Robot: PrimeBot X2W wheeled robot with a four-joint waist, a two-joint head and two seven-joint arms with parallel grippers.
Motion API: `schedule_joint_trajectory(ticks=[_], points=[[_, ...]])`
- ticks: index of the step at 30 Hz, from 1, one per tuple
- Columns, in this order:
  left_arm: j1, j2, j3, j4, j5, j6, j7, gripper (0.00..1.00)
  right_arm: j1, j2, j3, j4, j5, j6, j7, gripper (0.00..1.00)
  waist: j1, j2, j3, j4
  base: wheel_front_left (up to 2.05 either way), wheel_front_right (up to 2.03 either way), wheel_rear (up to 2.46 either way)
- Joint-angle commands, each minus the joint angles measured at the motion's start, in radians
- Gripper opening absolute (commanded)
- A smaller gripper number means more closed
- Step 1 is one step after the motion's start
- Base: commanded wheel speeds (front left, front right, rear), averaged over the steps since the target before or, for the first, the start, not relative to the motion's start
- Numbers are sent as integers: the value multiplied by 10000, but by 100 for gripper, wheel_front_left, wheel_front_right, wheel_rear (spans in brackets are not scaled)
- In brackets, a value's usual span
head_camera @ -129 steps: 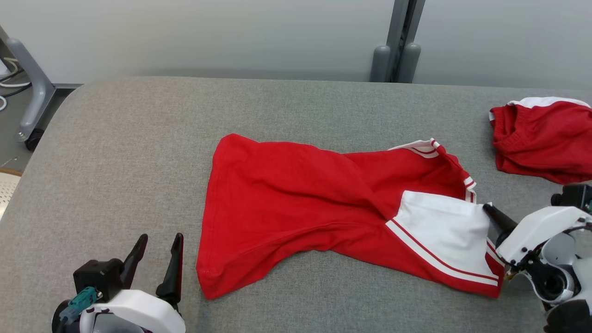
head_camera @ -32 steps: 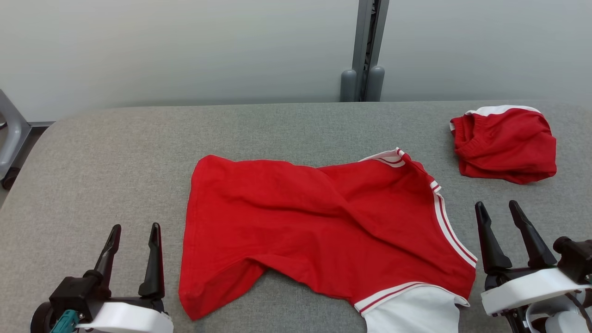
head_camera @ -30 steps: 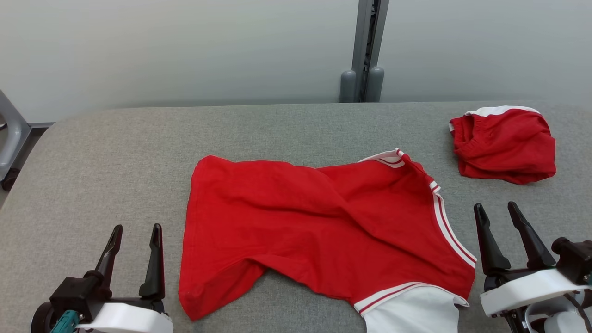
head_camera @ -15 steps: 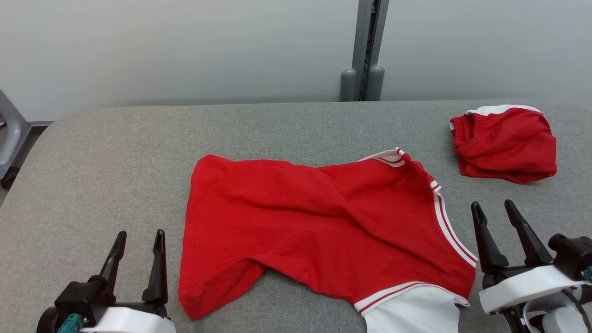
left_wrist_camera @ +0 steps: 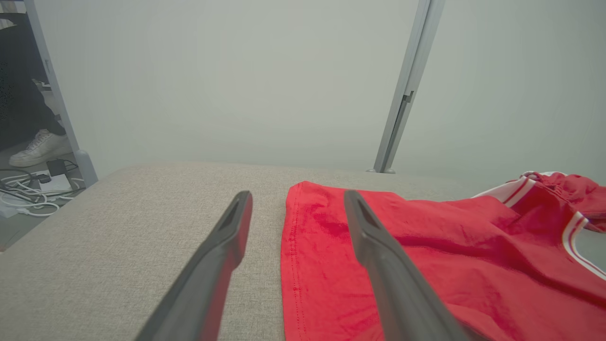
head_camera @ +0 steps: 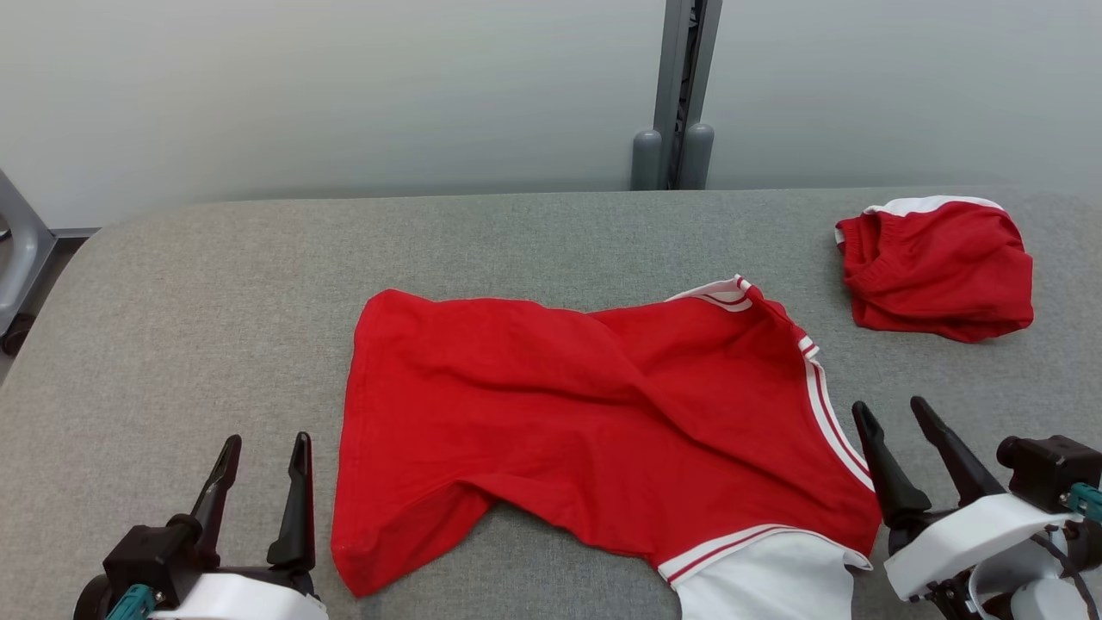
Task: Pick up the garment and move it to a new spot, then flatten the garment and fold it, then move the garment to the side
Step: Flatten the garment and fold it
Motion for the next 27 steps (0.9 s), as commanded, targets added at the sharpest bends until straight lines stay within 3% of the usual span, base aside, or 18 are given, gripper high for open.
schedule_joint_trajectory(ticks=[1,13,21,27], points=[[27,65,21,-15,-11,11,7,100,88,-102,47,-57,141,3,150,100,0,0,-1,-9,0,0,0],[374,134,141,-424,-587,131,873,100,1491,-873,-440,-1406,1667,4,3934,100,0,0,-20,-113,0,0,0],[306,42,68,-705,-1234,22,1724,100,2520,-336,-1327,-2375,1907,3,6693,100,0,0,217,-202,0,0,0],[253,28,-56,-679,-1491,-3,2248,100,2841,118,-1692,-2604,1507,3,7921,100,0,0,402,-140,0,0,0]])
